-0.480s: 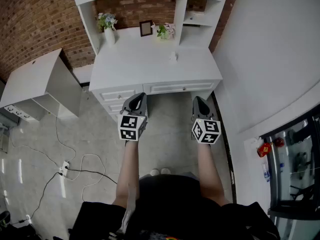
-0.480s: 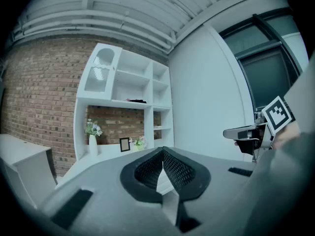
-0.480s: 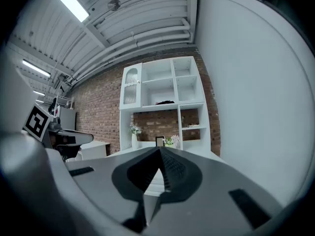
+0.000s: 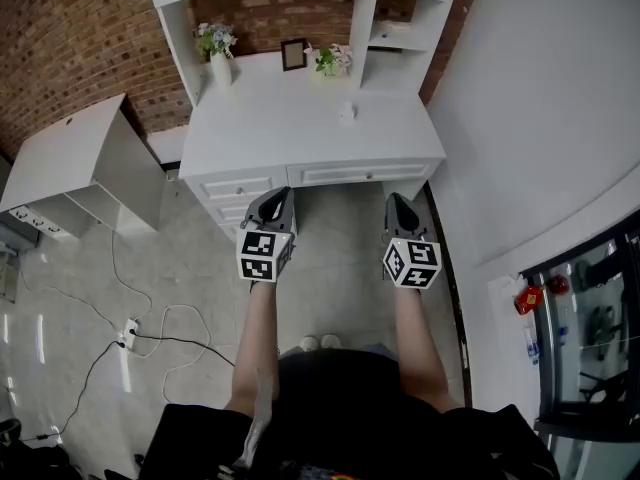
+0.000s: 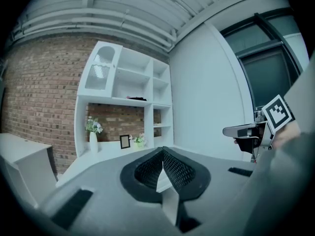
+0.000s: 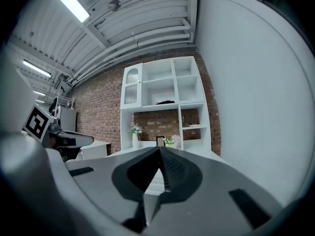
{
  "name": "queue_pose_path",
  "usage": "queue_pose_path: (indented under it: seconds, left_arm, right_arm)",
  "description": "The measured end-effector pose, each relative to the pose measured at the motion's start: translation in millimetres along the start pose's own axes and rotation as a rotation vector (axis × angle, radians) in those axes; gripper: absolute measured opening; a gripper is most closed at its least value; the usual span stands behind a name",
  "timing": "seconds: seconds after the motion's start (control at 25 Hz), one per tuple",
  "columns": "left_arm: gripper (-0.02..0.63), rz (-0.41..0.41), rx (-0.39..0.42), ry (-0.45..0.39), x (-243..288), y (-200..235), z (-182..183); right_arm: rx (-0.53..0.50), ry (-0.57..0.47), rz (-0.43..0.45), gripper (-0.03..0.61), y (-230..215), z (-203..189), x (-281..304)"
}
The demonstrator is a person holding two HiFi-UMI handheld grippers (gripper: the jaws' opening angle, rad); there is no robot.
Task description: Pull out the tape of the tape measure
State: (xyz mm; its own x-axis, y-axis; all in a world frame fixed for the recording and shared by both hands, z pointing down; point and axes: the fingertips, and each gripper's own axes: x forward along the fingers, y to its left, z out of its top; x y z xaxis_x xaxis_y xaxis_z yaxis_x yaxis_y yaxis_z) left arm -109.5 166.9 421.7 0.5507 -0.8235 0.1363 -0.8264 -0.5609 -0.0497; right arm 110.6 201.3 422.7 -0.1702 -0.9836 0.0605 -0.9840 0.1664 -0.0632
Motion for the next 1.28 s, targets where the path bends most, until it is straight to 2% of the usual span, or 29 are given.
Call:
queue_pose_path:
  seconds: [0.4, 0.44, 0.48, 0.6, 0.68, 1.28]
  left_arm:
    - [0.012, 0.001, -0.019, 0.004, -1.1, -1.4, -7.8]
    - [0.015, 0.000, -0.018, 0.003, -1.3, -2.0, -8.0]
    - [0.032, -0.002, -0.017, 0.002, -1.2, -2.2, -8.2]
    - [0.132, -0.010, -0.021, -0.003, -1.8, -1.0, -9.4]
    - [0.150, -0.016, -0.021, -0.001, -4.1, -1.0, -11.3]
    - [0.164, -0.057, 0.005, 0.024, -20.6, 11.8, -31.2]
  right_arm:
    - [0.024, 0.003, 0.031, -0.002, 4.4, -4.8, -1.9]
    - [0.031, 0.001, 0.037, 0.017, 5.4, -4.7, -2.1]
    - [0.039, -0.001, 0.041, 0.058, 6.1, -4.7, -1.9]
    - [0.053, -0.001, 0.039, 0.104, 7.5, -5.3, -1.4]
    - [0.061, 0.002, 0.037, 0.124, 8.9, -6.9, -2.5]
    - [0.085, 0.001, -0.003, 0.150, 25.6, -21.1, -12.5]
